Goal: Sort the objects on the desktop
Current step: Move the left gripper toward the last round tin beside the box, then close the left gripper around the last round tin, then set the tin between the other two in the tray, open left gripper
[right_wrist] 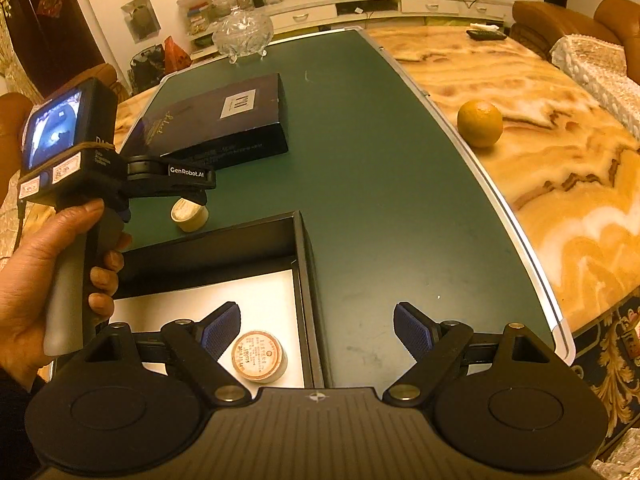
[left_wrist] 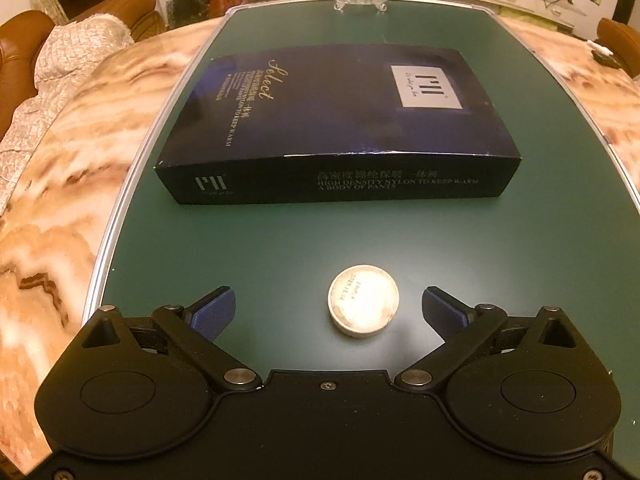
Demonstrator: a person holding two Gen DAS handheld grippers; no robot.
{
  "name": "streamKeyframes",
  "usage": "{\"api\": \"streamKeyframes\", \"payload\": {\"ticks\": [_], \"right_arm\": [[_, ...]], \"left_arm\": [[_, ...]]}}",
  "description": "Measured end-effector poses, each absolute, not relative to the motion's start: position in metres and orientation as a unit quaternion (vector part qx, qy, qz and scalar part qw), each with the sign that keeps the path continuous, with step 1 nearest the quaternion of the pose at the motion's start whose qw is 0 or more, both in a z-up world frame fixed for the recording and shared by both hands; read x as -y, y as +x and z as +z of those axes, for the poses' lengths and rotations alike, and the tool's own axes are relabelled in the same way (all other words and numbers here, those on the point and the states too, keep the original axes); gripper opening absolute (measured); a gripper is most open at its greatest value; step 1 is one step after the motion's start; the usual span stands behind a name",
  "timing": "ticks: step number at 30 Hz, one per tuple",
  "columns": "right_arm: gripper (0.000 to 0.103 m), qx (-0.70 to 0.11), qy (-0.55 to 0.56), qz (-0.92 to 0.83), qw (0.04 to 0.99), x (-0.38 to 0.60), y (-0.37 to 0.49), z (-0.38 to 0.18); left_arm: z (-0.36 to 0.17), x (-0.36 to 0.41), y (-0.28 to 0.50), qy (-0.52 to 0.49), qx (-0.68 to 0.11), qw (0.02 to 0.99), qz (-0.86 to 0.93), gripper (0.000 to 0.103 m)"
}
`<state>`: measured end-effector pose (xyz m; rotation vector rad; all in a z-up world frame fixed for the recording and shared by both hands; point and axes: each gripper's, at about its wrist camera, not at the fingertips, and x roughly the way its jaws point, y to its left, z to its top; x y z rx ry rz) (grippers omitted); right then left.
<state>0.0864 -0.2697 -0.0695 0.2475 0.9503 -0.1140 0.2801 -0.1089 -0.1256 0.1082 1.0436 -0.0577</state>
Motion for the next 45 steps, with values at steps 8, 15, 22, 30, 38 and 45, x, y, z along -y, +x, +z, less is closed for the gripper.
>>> {"api": "streamKeyframes", "payload": {"ticks": [8,15,22,30,38,45], "right_arm": [[0.087,-0.455,0.114,-0.057,0.881,0.270,0.086,-0.071],[0.087,-0.456,0.108,-0.059,0.881,0.268,0.086,-0.073],[0.087,-0.458,0.108,-0.060,0.880,0.268,0.087,-0.075],[0.087,-0.458,0.110,-0.060,0.880,0.268,0.086,-0.076],[0.087,-0.448,0.114,-0.067,0.884,0.271,0.081,-0.067],[0.087,-0.439,0.137,-0.084,0.884,0.284,0.071,-0.059]], "left_arm": [[-0.133,0.114,0.284,0.045,-0.506,0.861,-0.031,0.077],[-0.137,0.113,0.285,0.044,-0.507,0.861,-0.029,0.057],[-0.138,0.109,0.285,0.040,-0.509,0.859,-0.032,0.041],[-0.129,0.105,0.278,0.045,-0.502,0.863,-0.036,0.041],[-0.087,0.097,0.242,0.043,-0.486,0.870,-0.066,0.041],[-0.058,0.088,0.186,0.056,-0.483,0.870,-0.080,0.041]]}}
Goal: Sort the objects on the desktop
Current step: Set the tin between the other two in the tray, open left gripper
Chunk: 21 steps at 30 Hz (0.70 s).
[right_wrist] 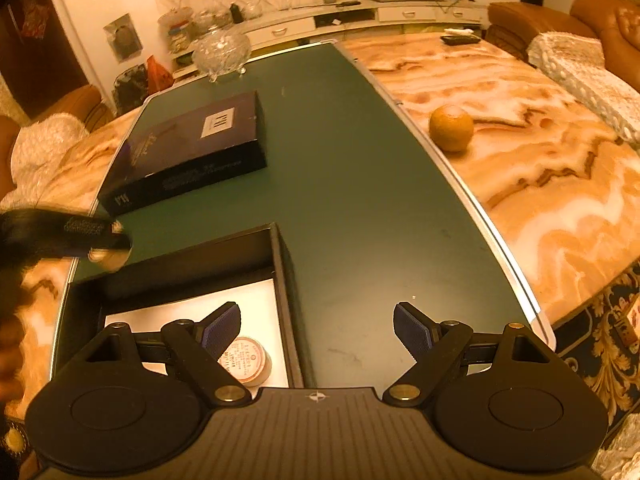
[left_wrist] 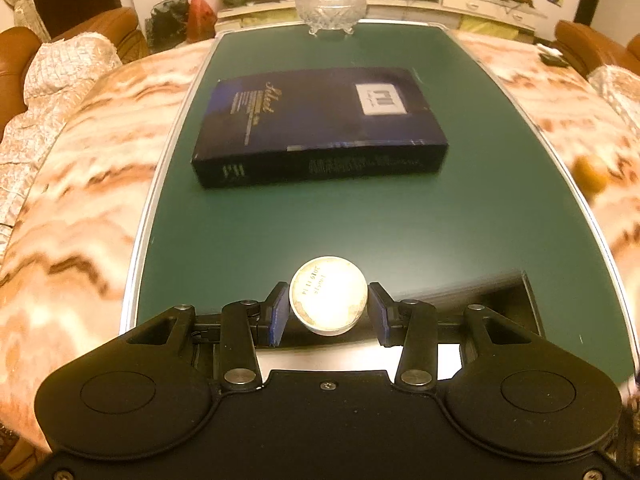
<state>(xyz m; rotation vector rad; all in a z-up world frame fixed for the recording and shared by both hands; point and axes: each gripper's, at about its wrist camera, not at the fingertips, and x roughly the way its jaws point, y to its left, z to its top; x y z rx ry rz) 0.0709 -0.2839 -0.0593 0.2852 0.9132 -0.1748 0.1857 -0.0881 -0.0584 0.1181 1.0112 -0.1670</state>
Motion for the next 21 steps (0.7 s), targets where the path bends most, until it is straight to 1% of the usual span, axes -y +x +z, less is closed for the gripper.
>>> {"api": "streamKeyframes", "payload": {"ticks": [3,8,21], "right_arm": [[0.087,-0.439,0.139,-0.085,0.883,0.285,0.064,-0.059],[0.087,-0.443,0.141,-0.086,0.881,0.286,0.053,-0.060],[0.087,-0.447,0.142,-0.093,0.878,0.294,0.039,-0.061]], "left_arm": [[-0.061,0.088,0.162,0.056,-0.497,0.862,-0.090,0.041],[-0.081,0.092,0.140,0.050,-0.524,0.845,-0.091,0.041],[-0.120,0.106,0.131,0.037,-0.558,0.825,-0.079,0.041]]}}
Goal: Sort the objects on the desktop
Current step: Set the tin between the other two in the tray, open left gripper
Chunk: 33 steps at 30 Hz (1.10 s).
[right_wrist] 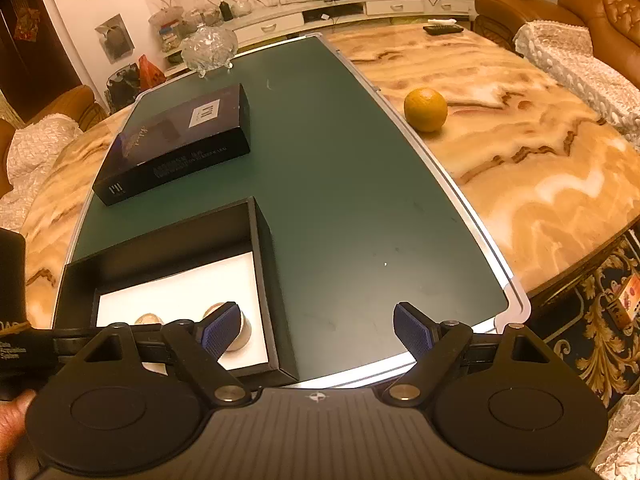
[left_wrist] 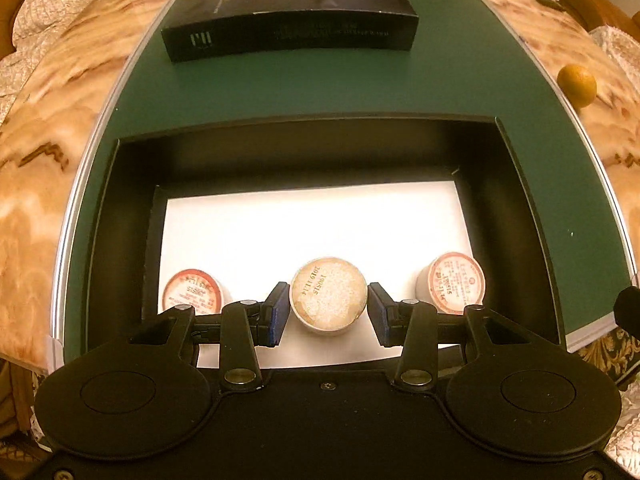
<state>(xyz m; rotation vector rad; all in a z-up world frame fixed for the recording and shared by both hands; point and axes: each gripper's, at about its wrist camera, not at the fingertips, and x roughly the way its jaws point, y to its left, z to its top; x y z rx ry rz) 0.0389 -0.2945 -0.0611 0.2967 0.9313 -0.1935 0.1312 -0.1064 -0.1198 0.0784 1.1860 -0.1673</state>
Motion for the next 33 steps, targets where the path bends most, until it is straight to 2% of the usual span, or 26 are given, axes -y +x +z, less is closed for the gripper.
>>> {"api": "streamKeyframes", "payload": {"ticks": [20,23,25,29,31,33], "right_arm": [[0.087,-0.456,0.137,-0.091,0.875,0.287,0.044,-0.066],[0.087,-0.456,0.133,-0.091,0.875,0.285,0.044,-0.065],[0.087,-0.456,0.131,-0.091,0.875,0.283,0.044,-0.064],[0.087,-0.458,0.131,-0.089,0.875,0.280,0.045,-0.061],[0.087,-0.459,0.136,-0.083,0.874,0.279,0.045,-0.059],[0.087,-0.459,0.132,-0.078,0.875,0.274,0.046,-0.056]], "left_arm": [[-0.133,0.106,0.135,0.038,-0.562,0.822,-0.077,0.043],[-0.129,0.105,0.134,0.038,-0.559,0.825,-0.076,0.051],[-0.124,0.103,0.133,0.036,-0.556,0.827,-0.079,0.066],[-0.109,0.095,0.128,0.028,-0.549,0.831,-0.084,0.070],[-0.099,0.088,0.124,0.029,-0.545,0.834,-0.081,0.083],[-0.088,0.080,0.119,0.038,-0.537,0.840,-0.072,0.091]]}}
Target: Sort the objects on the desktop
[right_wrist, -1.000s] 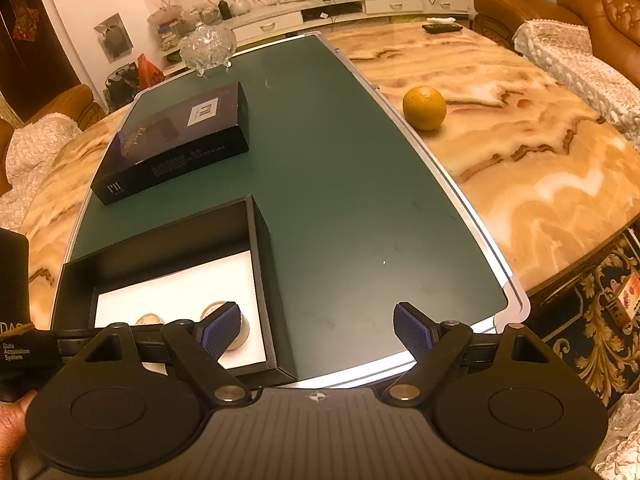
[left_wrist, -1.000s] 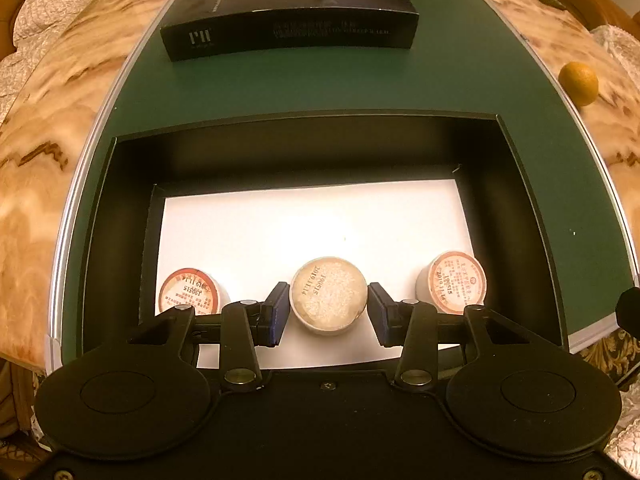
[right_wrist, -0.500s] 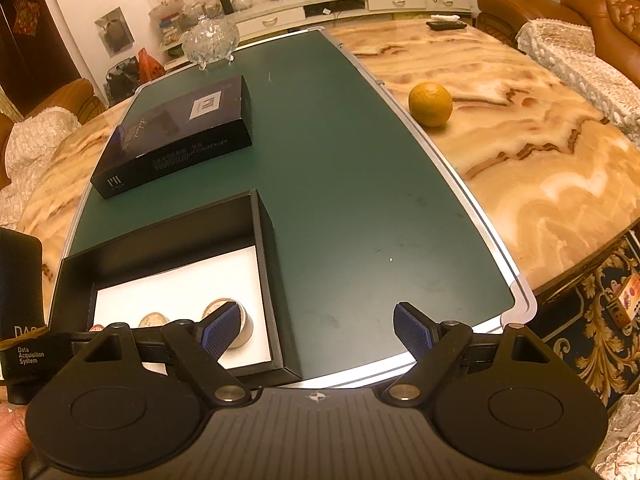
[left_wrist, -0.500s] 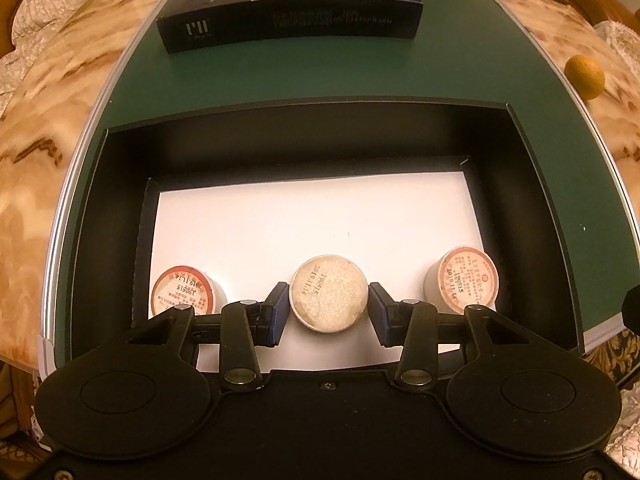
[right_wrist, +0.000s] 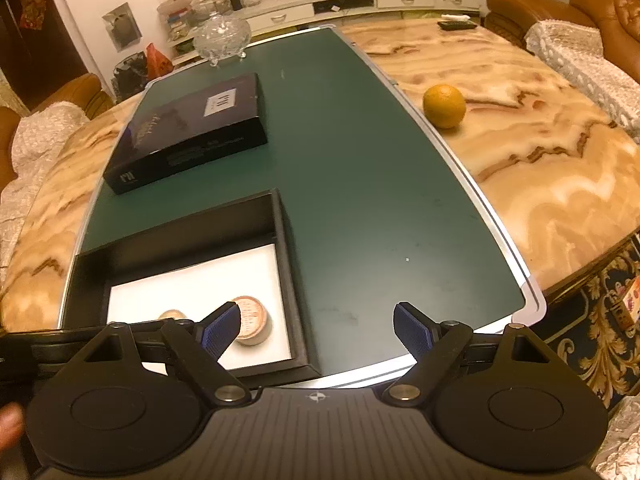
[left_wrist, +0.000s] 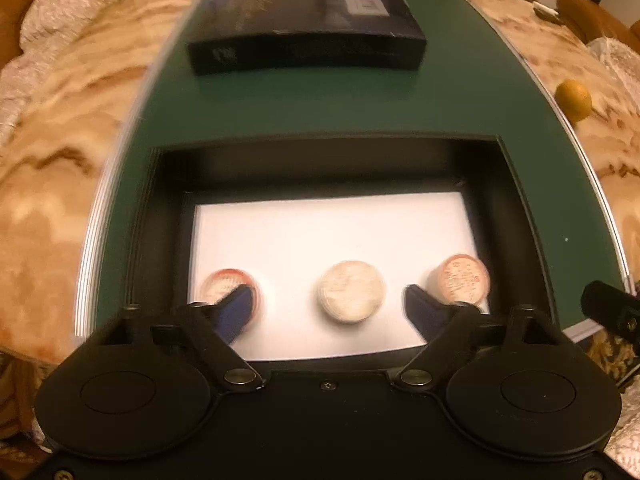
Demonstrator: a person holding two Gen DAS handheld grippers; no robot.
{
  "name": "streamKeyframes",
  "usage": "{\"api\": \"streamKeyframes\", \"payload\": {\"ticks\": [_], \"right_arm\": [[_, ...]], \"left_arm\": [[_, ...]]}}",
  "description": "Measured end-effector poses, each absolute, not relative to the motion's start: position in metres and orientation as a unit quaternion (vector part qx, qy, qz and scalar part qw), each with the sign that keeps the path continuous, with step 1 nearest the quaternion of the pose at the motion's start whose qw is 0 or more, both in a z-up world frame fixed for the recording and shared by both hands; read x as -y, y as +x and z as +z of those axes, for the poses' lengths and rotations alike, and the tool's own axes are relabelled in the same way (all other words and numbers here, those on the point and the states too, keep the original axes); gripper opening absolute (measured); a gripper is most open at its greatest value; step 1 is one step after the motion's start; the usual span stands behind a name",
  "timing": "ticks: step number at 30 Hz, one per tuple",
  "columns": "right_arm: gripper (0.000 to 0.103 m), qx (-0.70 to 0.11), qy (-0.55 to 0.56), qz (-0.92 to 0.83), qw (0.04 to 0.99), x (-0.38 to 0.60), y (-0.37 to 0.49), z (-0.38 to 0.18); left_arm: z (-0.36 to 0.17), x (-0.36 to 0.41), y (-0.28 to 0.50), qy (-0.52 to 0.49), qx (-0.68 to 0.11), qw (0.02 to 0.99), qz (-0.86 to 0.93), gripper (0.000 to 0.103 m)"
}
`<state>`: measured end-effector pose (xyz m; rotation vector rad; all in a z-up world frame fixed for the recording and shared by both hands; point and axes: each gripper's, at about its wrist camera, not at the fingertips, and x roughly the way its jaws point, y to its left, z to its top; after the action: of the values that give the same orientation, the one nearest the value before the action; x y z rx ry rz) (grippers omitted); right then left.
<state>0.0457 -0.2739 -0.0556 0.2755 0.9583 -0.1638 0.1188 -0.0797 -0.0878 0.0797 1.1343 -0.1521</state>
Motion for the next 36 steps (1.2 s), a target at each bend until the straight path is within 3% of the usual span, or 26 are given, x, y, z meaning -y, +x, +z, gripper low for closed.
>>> {"api": "streamKeyframes", "payload": {"ticks": [4,9,17,36], "right_arm": [[0.092,-0.460,0.116,-0.065,0.878,0.260,0.045,-0.050],[0.097,-0.467,0.097,-0.047,0.877,0.239,0.042,-0.045],[0.101,-0.482,0.070,-0.033,0.873,0.207,0.032,-0.044],[0.103,-0.477,0.036,-0.028,0.878,0.175,-0.003,-0.031]], "left_arm": [[-0.065,0.058,0.103,0.060,-0.507,0.859,-0.045,0.100],[-0.051,0.032,0.083,0.081,-0.515,0.853,-0.012,0.103],[-0.046,0.007,0.056,0.067,-0.549,0.833,-0.010,0.103],[-0.028,-0.017,0.019,0.042,-0.525,0.850,-0.023,0.103]]}}
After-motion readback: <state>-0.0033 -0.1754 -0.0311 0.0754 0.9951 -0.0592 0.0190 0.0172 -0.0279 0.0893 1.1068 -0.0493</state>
